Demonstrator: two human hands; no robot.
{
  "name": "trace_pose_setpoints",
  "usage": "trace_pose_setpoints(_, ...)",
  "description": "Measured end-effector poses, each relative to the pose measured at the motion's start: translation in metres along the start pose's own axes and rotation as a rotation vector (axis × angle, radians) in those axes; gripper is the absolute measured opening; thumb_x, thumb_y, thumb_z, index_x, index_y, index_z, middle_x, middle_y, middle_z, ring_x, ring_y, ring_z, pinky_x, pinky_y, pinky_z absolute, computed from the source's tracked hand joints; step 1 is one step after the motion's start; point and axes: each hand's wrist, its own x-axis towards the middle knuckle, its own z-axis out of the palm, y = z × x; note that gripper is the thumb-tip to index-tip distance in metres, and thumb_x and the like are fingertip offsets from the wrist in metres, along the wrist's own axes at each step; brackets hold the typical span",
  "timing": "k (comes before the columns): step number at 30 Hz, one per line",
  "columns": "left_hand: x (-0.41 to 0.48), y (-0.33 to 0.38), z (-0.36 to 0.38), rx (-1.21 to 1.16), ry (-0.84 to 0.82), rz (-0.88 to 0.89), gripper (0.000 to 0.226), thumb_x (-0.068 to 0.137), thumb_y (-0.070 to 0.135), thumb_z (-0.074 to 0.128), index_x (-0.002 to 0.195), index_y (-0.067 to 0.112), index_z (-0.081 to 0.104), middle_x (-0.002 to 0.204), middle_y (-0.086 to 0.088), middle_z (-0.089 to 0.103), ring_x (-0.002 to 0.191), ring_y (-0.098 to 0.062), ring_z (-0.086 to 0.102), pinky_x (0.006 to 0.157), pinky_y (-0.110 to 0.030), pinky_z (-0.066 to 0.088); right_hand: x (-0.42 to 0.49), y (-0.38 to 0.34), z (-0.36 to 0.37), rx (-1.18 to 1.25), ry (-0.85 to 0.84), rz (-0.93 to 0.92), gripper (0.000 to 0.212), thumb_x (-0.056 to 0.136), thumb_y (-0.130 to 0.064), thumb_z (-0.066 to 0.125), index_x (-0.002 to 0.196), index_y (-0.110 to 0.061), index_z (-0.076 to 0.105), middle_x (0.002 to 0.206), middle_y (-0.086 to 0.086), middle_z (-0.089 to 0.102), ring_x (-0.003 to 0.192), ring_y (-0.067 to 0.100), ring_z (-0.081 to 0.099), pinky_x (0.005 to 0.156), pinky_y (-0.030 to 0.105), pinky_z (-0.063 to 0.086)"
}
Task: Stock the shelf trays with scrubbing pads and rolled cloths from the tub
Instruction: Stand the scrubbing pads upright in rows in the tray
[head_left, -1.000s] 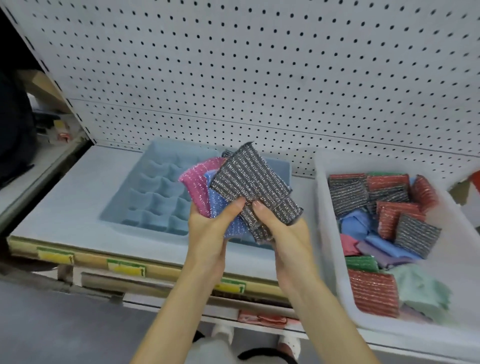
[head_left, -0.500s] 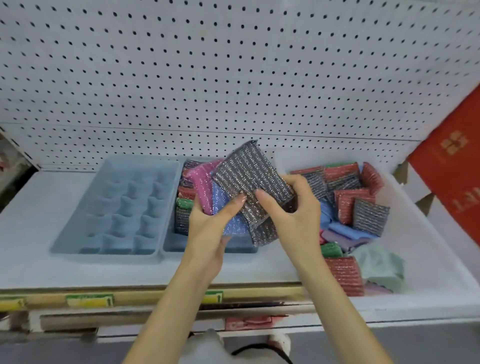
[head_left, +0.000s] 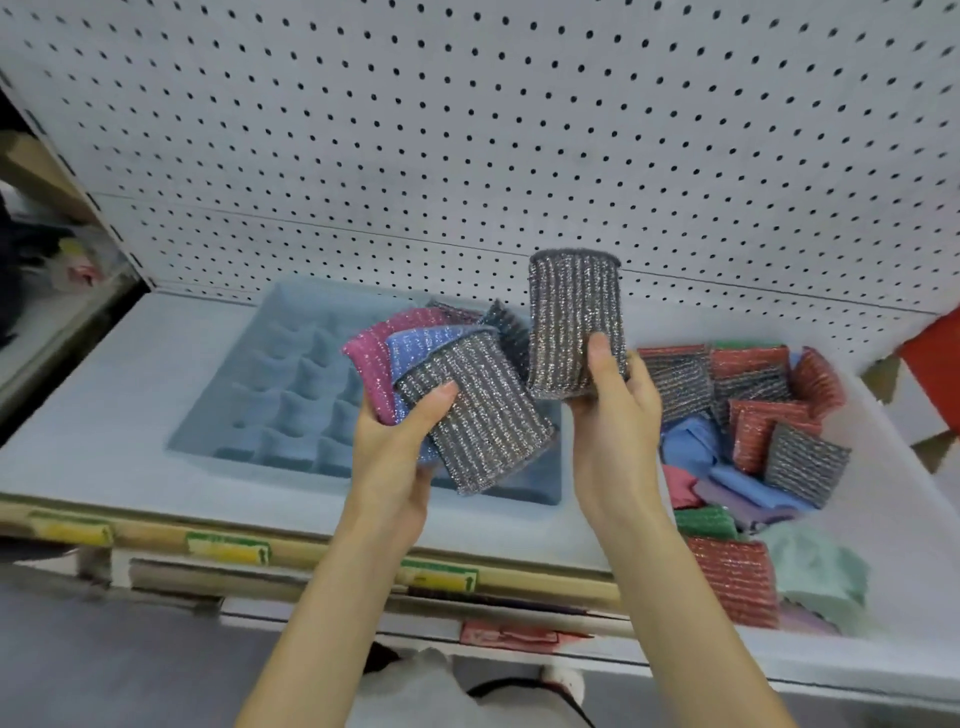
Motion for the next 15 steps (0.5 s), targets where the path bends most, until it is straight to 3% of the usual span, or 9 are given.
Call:
trace_pose_setpoints(2, 0.007, 0.011, -0.024, 0.016, 0.069, 0.038, 0.057, 0.061, 0.019, 0.075, 0.116, 0.020, 0.057, 0.101, 0.003, 0.072, 0.089, -0.013, 0.069, 0.067, -0.030, 0.057, 0.010, 0.004, -0.006, -0.007, 0.034, -0.016, 0.029, 0.093, -0.026, 0.059, 0.116, -0.008, 0.057, 0.105, 0.000, 0.058, 0.077, 0.008, 0.055, 0.071, 0.024, 0.043)
trace_pose_setpoints(4, 0.013, 0.022, -0.053, 0.018, 0.140, 0.093, 0.045, 0.070, 0.012, 0.073, 0.111, 0.022, 0.058, 0.095, 0.008, 0.072, 0.084, -0.009, 0.069, 0.064, -0.025, 0.057, 0.020, 0.013, -0.013, -0.141, 0.013, -0.051, 0.014, 0.092, -0.019, 0.059, 0.104, -0.012, 0.056, 0.094, 0.007, 0.054, 0.071, 0.013, 0.051, 0.062, 0.026, 0.041)
trace_pose_setpoints(6, 0.018, 0.030, -0.079, 0.013, 0.202, 0.137, 0.042, 0.078, 0.006, 0.069, 0.116, 0.019, 0.057, 0.096, 0.008, 0.072, 0.083, -0.008, 0.069, 0.064, -0.023, 0.056, 0.029, 0.027, -0.018, -0.440, -0.076, -0.124, 0.018, 0.092, -0.015, 0.060, 0.108, -0.018, 0.053, 0.092, 0.010, 0.061, 0.078, 0.020, 0.058, 0.063, 0.032, 0.049)
trace_pose_setpoints(10, 0.024, 0.033, -0.114, -0.019, 0.283, 0.147, 0.046, 0.082, 0.005, 0.067, 0.124, 0.019, 0.055, 0.100, 0.007, 0.072, 0.087, -0.009, 0.070, 0.066, -0.022, 0.056, 0.040, 0.059, -0.021, -1.037, -0.271, -0.320, 0.023, 0.091, -0.021, 0.061, 0.110, -0.029, 0.053, 0.092, -0.001, 0.067, 0.078, 0.019, 0.064, 0.071, 0.036, 0.052)
trace_pose_setpoints(15, 0.033, 0.032, -0.126, -0.041, 0.301, 0.124, 0.047, 0.082, 0.007, 0.067, 0.126, 0.019, 0.055, 0.106, 0.004, 0.070, 0.088, -0.010, 0.070, 0.066, -0.023, 0.056, 0.045, 0.093, -0.007, -1.399, -0.376, -0.649, 0.021, 0.087, -0.020, 0.067, 0.107, -0.018, 0.065, 0.095, -0.001, 0.071, 0.069, 0.021, 0.066, 0.060, 0.030, 0.048)
